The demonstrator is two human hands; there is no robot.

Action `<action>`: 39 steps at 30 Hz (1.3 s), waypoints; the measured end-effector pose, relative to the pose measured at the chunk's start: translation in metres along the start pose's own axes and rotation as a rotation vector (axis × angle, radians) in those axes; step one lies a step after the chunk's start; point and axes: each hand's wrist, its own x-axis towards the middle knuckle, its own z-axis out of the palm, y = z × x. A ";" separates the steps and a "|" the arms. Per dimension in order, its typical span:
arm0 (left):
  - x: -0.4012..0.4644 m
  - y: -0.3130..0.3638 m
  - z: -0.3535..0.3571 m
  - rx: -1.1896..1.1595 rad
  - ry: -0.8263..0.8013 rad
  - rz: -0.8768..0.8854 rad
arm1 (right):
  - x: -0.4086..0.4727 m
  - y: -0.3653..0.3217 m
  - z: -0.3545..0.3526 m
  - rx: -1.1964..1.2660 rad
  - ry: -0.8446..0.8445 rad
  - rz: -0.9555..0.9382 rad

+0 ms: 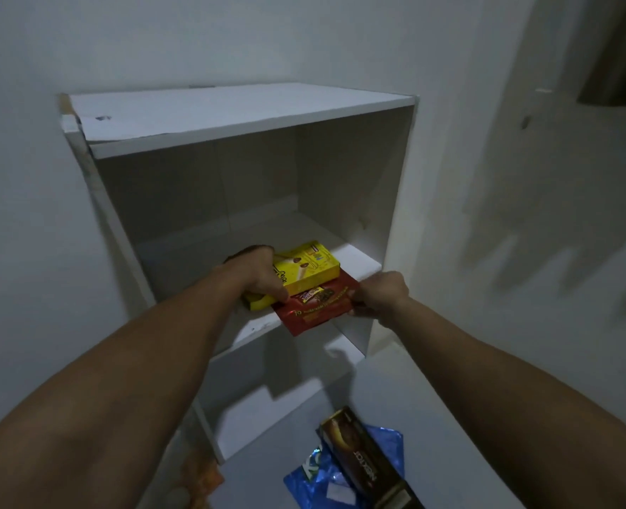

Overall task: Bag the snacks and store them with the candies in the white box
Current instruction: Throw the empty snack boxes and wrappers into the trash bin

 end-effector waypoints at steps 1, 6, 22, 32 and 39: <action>-0.003 0.004 -0.001 -0.018 0.001 0.003 | -0.002 0.002 -0.010 0.006 0.000 0.006; -0.013 0.038 -0.002 -0.104 -0.017 0.080 | -0.024 0.016 -0.080 0.006 0.051 -0.001; -0.116 0.249 0.139 -0.106 -0.264 0.325 | -0.127 0.167 -0.316 -0.207 0.404 0.126; -0.160 0.300 0.331 -0.115 -0.565 0.319 | -0.141 0.346 -0.359 -0.526 0.366 0.272; -0.176 0.297 0.442 -0.086 -0.660 0.337 | -0.147 0.449 -0.349 -0.673 0.321 0.289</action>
